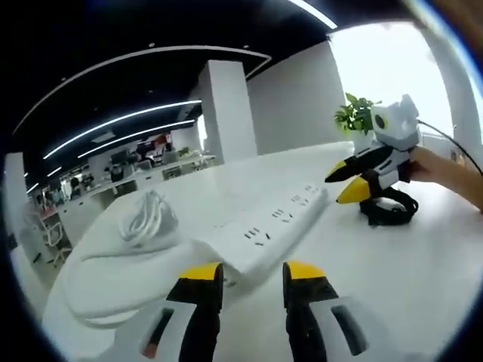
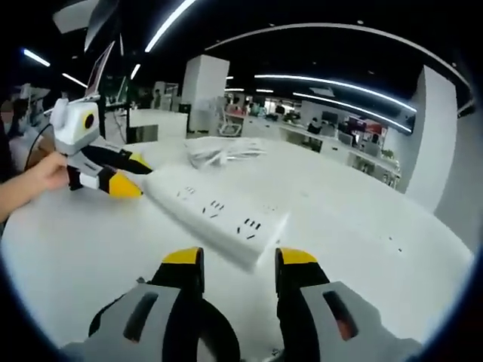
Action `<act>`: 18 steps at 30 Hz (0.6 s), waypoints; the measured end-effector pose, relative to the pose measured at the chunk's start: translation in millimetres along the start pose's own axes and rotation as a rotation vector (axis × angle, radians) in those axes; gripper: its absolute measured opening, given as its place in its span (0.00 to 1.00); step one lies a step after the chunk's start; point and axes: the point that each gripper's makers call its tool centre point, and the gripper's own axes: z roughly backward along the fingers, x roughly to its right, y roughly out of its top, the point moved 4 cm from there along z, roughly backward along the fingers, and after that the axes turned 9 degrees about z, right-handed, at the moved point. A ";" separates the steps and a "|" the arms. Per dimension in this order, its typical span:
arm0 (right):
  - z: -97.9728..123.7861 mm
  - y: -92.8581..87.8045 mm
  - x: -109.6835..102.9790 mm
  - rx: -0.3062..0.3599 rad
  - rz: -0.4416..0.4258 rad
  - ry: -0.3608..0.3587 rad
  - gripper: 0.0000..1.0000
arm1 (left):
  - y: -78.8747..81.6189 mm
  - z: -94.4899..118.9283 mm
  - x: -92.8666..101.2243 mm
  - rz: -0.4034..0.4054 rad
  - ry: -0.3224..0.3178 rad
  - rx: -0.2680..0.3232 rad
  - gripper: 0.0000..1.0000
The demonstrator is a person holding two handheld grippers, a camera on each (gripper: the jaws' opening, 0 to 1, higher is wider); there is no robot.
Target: Straighten the power strip on the desk, plug the charger into it
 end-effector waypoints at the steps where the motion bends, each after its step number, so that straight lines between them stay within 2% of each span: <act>1: 0.6 -0.4 -1.8 0.001 0.002 0.001 0.36 | 0.1 -0.7 0.1 0.002 0.002 0.001 0.32; 4: -0.2 -2.4 -7.9 0.003 0.019 0.006 0.32 | -0.7 -2.2 -0.8 -0.002 0.011 -0.003 0.32; 8: -3.0 -3.1 -16.8 -0.022 0.045 0.009 0.35 | -0.4 -3.1 -3.0 -0.004 0.019 -0.005 0.30; 9: -7.2 -2.3 -14.6 -0.033 0.047 0.010 0.36 | 0.0 -2.0 -6.7 -0.052 0.038 -0.015 0.26; 11: -8.0 -2.9 -15.0 -0.035 0.051 0.004 0.37 | -0.2 -1.9 -6.5 -0.058 0.034 -0.020 0.24; 14: -10.7 -4.5 -14.5 -0.047 0.058 -0.005 0.37 | -0.6 -2.4 -6.4 -0.022 0.021 -0.014 0.25; 18: -12.5 -4.4 -17.3 -0.058 0.053 -0.008 0.40 | -2.7 -5.2 -4.9 -0.043 0.026 -0.019 0.28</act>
